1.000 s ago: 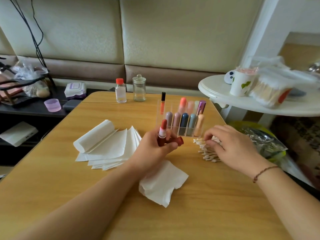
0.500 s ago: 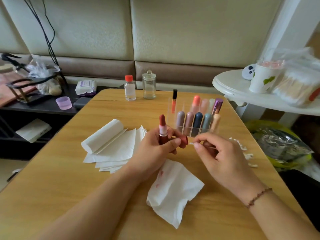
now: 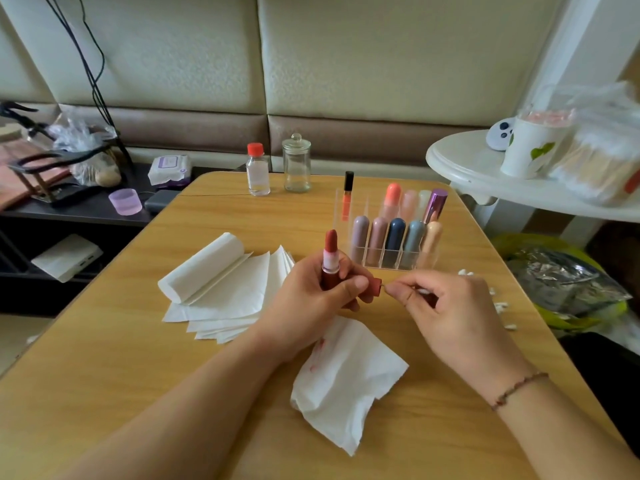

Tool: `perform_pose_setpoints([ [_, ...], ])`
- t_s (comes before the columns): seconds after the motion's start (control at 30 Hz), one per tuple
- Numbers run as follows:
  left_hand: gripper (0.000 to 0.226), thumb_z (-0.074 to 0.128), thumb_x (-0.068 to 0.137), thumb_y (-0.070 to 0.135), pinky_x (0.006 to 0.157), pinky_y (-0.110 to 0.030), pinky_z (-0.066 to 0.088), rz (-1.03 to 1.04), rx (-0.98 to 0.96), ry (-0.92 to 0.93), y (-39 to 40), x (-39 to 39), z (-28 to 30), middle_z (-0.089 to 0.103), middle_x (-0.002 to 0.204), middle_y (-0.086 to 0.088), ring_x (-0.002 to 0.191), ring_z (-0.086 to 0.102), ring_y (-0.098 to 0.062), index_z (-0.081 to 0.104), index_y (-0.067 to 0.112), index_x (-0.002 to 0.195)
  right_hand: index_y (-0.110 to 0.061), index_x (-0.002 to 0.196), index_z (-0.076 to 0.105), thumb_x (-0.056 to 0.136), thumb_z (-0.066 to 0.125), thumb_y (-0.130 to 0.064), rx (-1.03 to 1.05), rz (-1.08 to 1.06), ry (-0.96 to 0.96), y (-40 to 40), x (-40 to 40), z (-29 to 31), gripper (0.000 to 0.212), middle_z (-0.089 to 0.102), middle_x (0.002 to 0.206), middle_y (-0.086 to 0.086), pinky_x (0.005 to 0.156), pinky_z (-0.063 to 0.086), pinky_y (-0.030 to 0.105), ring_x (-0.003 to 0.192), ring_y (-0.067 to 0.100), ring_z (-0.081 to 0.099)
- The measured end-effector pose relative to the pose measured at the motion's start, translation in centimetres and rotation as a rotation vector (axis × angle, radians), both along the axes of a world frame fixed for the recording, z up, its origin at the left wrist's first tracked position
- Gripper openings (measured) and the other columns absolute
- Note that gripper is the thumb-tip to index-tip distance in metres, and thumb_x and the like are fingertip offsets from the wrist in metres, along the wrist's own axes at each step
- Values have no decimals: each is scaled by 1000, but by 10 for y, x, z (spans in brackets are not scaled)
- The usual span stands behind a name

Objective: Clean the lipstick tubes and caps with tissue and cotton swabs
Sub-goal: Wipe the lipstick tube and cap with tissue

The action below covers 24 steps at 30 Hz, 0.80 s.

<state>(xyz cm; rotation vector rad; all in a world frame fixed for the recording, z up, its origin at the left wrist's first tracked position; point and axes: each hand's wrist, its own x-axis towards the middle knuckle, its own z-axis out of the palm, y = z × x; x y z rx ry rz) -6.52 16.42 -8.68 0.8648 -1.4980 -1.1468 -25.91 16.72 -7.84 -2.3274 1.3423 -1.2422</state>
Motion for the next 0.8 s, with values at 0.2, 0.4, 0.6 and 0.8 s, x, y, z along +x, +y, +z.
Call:
perform_pose_setpoints([
  [0.2, 15, 66, 89, 11, 72, -34, 55, 21, -30, 90, 1, -1, 3, 73, 88, -15, 80, 69, -29, 54, 6, 81, -25, 95, 63, 98, 58, -19, 95, 28, 67, 3, 4, -1, 9, 57, 69, -20, 57, 38, 5, 71, -4, 59],
  [0.4, 19, 58, 92, -6, 68, -28, 55, -8, -71, 28, -1, -4, -4, 72, 84, -15, 73, 66, -23, 43, -15, 85, -16, 85, 70, 93, 67, -12, 22, 35, 53, 7, 6, -2, 9, 51, 59, -22, 49, 36, 7, 59, 0, 56],
  [0.6, 19, 62, 90, 2, 67, -28, 54, 21, -99, 74, -2, -3, -3, 70, 85, -19, 71, 67, -23, 45, -2, 84, -16, 81, 69, 91, 69, -16, 49, 22, -19, 5, 7, -5, 10, 50, 52, -18, 46, 33, 10, 51, 3, 53],
  [0.8, 17, 62, 91, 0, 67, -30, 54, 62, -142, 29, -4, -1, -5, 73, 85, -12, 71, 67, -22, 47, -4, 83, -21, 75, 65, 93, 62, -32, 120, 124, -63, 7, 6, -1, 22, 53, 51, -5, 43, 40, 28, 44, 14, 50],
])
